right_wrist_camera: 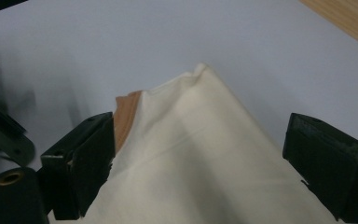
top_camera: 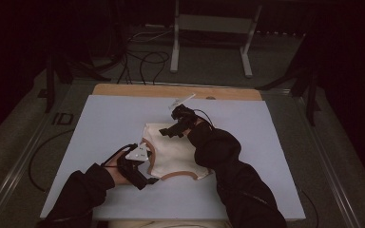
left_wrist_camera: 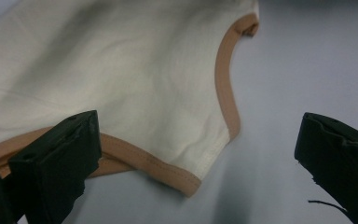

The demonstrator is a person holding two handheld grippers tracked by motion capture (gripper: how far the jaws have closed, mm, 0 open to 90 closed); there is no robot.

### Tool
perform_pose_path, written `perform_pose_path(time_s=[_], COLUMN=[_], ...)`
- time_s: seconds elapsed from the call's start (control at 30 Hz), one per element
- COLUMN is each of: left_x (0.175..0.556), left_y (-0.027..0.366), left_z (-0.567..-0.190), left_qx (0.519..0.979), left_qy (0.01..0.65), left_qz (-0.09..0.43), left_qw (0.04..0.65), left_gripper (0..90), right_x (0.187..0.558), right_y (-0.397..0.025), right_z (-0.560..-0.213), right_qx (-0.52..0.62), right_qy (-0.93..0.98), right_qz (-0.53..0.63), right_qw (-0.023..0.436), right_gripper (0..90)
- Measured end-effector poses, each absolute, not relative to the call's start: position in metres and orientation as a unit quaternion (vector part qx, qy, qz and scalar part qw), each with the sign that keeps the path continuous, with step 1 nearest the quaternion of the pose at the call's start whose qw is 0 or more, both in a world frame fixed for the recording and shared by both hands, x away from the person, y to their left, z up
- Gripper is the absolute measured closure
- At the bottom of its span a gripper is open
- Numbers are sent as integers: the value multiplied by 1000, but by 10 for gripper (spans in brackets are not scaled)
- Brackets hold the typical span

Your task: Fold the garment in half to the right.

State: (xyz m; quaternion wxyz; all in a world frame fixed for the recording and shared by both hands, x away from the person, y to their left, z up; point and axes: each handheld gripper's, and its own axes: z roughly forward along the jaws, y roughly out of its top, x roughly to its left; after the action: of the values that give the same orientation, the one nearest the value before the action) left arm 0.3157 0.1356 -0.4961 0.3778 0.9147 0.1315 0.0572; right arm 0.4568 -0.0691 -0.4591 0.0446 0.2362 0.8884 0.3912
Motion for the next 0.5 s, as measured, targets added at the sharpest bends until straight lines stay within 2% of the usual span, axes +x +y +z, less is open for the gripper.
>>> perform_pose_path(time_s=[0.17,0.3,0.5], left_x=[316,317,321], left_y=[127,123,121], left_z=[-505,-510,-516], left_qx=[928,931,934], left_qy=[112,97,97], left_qz=[67,81,83], left_qw=[349,341,334], left_gripper=[54,145,230], right_x=[456,456,456], right_y=[-63,-61,-60], right_z=[-460,-463,-464], right_qx=[229,229,230], right_qy=[891,891,892], right_qz=[391,390,388], right_qw=[41,38,35], right_gripper=[94,94,94])
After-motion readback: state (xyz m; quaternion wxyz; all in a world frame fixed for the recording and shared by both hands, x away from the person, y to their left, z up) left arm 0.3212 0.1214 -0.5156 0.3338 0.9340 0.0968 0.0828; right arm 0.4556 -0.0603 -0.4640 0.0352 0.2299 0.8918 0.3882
